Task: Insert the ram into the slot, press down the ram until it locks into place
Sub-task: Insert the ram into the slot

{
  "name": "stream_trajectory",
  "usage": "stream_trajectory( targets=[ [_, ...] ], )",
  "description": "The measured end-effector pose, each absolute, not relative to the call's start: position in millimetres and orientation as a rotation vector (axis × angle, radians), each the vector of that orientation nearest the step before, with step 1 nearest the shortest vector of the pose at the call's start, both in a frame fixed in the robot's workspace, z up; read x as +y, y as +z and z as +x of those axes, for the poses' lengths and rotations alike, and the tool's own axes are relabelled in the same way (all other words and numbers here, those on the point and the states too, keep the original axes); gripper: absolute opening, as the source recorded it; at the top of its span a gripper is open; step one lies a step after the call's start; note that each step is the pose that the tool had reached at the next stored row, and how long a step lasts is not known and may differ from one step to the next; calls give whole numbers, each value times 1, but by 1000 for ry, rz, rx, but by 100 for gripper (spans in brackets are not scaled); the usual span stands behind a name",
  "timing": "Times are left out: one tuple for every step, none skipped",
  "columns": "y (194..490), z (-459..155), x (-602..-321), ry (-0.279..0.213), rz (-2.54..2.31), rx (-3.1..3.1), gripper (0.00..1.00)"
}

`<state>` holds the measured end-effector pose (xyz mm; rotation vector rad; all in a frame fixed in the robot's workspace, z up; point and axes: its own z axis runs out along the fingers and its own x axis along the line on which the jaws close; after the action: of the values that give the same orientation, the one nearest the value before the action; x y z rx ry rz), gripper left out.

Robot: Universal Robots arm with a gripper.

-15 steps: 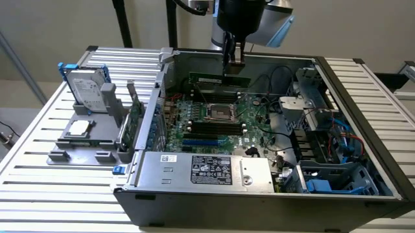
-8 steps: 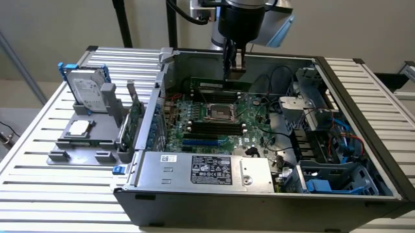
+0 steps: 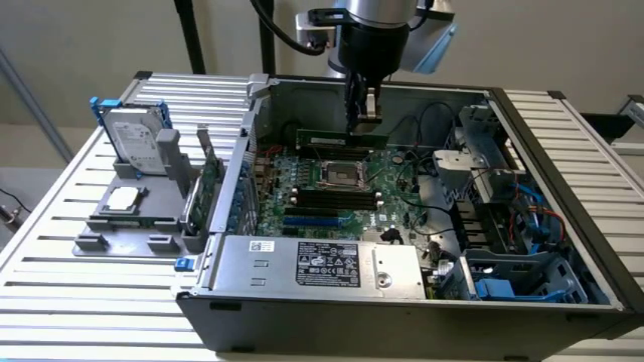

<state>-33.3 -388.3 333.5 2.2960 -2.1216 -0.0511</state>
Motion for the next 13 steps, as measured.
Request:
stream_trajectory(
  targets=[
    [332,-33,-389,-51,2299,-2119,14],
    [331,-33,-390,-50,2300,-2117,14],
    [329,-33,-391,-50,2302,-2116,14],
    [328,-33,-392,-50,2303,-2115,14],
    [326,-33,-393,-49,2303,-2115,14],
    [325,-33,-395,-49,2304,-2114,14],
    [323,-33,-396,-49,2305,-2114,14],
    [321,-33,-398,-49,2305,-2113,14],
    [319,-33,-399,-49,2305,-2113,14],
    [318,-33,-401,-49,2305,-2113,14],
    [316,-32,-402,-49,2305,-2113,14],
    [314,-32,-404,-49,2305,-2113,14],
    [312,-32,-405,-49,2305,-2113,14]
  ],
)
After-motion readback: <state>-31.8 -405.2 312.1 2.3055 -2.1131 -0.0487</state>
